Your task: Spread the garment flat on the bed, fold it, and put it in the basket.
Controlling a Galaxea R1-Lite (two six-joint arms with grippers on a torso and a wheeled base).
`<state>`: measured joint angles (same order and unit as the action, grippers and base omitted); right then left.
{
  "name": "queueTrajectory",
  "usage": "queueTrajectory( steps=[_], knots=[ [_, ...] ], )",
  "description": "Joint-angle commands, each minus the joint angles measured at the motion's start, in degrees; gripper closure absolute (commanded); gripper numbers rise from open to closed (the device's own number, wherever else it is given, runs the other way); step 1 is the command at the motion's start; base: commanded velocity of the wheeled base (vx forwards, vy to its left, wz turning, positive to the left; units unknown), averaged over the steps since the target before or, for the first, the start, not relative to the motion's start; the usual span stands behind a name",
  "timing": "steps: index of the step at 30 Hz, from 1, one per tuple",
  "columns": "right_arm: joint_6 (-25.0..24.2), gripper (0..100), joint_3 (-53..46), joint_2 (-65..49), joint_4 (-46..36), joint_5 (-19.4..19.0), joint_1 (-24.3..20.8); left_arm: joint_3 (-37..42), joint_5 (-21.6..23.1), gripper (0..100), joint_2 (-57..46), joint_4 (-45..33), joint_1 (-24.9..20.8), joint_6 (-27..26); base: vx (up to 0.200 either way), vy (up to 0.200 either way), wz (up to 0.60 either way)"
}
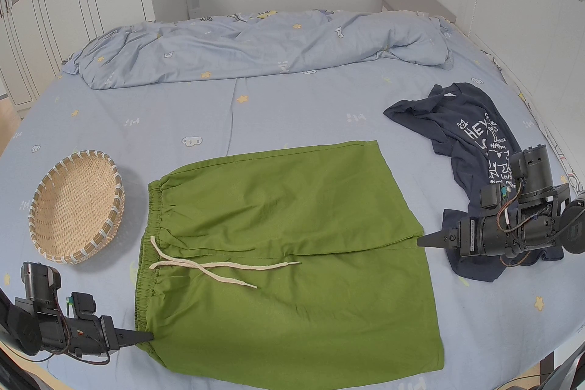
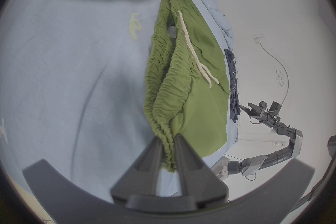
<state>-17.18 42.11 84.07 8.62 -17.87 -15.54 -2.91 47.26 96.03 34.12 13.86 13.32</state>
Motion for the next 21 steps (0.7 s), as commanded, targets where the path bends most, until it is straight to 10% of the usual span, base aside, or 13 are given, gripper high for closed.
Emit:
queueTrajectory(
  steps=[1,11,12,21],
  knots=[
    [0.0,0,-0.6,0.1,0.0,-0.1,-0.3,1.3,-0.2,100,-0.8,0.0,0.0,-0.2,0.000,0.000,0.00],
    [-0.1,0,-0.8,-0.2,0.0,-0.1,-0.3,1.4,-0.2,100,-0.1,0.0,0.0,-0.4,0.000,0.000,0.00],
    [-0.1,0,-0.8,-0.2,0.0,-0.1,-0.3,1.4,-0.3,0,-0.1,0.0,0.0,-0.4,0.000,0.000,0.00],
    [0.1,0,-0.8,-0.1,0.0,-0.1,-0.2,1.6,-0.2,0,-0.5,0.0,0.3,-0.4,0.000,0.000,0.00]
  ],
)
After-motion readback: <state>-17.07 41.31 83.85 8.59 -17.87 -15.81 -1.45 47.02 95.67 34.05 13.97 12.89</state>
